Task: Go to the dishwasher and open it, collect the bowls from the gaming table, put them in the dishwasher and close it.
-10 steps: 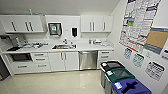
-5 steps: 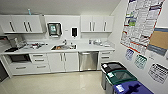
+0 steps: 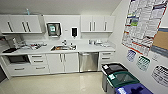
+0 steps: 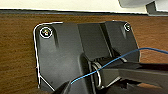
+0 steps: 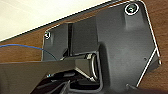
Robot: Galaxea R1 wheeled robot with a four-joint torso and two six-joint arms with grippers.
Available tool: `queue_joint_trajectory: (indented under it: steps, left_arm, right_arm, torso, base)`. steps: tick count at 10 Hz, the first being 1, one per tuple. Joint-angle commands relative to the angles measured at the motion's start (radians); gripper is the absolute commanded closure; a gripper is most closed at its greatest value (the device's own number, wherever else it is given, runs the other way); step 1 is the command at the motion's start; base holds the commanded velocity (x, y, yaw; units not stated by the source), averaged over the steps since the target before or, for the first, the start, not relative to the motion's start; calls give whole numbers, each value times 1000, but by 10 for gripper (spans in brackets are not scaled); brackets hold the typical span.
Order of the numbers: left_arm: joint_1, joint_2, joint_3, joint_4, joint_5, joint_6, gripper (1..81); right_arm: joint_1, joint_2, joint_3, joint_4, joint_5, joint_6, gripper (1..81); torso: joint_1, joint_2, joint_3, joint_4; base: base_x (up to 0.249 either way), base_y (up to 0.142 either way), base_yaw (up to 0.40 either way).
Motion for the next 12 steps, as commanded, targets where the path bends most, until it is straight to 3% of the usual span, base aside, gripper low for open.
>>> queue_joint_trajectory:
  steps: [1,12]
  left_arm:
    - [-47,-21,7,-1,51,7,10]
    - [-47,-21,7,-1,51,7,10]
  right_arm:
    - [42,-9,16,-1,-57,-5,10]
    - [43,-9,16,-1,-57,-5,10]
  torso:
    - [0,0,0,0]
    - [0,0,0,0]
  base:
    - [97,0,0]
    - [97,0,0]
